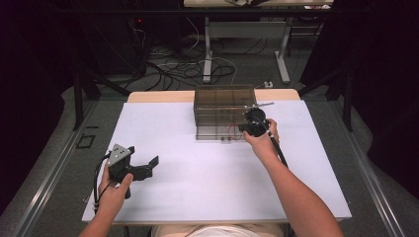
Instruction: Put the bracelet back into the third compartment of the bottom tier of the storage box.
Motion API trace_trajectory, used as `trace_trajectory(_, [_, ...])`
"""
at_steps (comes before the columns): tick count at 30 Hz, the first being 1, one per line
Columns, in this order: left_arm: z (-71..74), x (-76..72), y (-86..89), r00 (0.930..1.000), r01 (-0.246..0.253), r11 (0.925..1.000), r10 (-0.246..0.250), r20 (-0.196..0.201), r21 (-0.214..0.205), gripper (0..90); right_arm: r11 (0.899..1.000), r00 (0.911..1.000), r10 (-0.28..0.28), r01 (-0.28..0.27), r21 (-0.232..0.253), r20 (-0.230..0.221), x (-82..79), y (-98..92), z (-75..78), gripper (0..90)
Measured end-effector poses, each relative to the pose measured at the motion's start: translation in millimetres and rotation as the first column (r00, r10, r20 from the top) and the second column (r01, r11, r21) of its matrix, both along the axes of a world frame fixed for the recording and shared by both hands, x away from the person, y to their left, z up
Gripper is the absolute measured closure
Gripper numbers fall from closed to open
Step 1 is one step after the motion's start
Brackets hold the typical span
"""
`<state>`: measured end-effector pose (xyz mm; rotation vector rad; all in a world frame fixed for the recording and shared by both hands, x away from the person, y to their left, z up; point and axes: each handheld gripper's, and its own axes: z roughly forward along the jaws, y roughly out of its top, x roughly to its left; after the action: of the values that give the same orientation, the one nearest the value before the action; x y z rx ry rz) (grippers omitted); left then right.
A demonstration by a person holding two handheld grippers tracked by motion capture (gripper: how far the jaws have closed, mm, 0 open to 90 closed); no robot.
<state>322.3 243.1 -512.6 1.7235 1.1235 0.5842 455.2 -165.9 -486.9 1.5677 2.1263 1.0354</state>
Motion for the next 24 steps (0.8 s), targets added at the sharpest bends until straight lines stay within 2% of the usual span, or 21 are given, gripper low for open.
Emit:
trace_trajectory(1, [0.0,0.0,-0.1,1.0000,0.000,1.0000,0.000,0.000,-0.001,0.4,1.000,1.0000,-0.007,0.007,-0.009,0.003,0.4,-1.2,0.2,88.5])
trace_trajectory(3, [0.1,0.1,0.2,1.0000,0.001,1.0000,-0.001,0.001,0.001,0.4,1.000,0.9995,-0.016,0.016,0.006,0.027,1.7,-2.6,-0.6,88.5])
trace_trajectory(6, [0.2,-0.1,0.2,1.0000,0.000,1.0000,0.000,-0.002,0.000,0.4,1.000,0.9992,-0.028,0.028,-0.007,0.030,2.5,-4.5,0.3,88.5])
trace_trajectory(19, [-0.2,0.3,0.2,1.0000,0.001,1.0000,-0.001,0.000,0.001,0.4,0.997,0.9957,-0.073,0.074,-0.015,0.058,8.7,-7.5,-3.6,88.5])
trace_trajectory(24, [-0.2,0.3,0.2,1.0000,0.001,1.0000,-0.001,-0.001,0.000,0.4,0.996,0.9928,-0.080,0.082,-0.023,0.090,11.6,-10.0,-4.7,88.5])
